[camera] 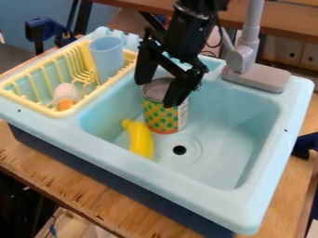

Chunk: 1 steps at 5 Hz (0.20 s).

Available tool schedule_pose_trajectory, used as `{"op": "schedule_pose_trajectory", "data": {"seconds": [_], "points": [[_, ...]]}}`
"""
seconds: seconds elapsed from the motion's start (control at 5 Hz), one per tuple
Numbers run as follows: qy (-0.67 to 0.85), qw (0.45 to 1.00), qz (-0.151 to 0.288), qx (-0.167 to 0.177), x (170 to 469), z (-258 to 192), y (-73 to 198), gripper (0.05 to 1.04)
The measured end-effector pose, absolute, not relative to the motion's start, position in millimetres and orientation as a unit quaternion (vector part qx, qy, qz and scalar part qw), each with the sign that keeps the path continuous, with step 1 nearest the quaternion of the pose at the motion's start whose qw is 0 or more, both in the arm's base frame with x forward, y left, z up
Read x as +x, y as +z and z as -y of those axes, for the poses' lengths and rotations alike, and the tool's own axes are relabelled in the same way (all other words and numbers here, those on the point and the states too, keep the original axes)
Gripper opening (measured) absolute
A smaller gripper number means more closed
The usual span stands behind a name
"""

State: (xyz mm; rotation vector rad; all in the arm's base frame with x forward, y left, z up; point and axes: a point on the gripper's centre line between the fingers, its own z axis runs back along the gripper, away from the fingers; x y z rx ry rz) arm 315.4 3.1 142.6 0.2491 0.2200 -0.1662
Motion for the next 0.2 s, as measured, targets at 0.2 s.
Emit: {"op": "schedule_pose_trajectory", "data": {"seconds": [0.2], "points": [[-0.09,0.987,-0.077,0.113,313.0,11.3,155.8,1.001]]}}
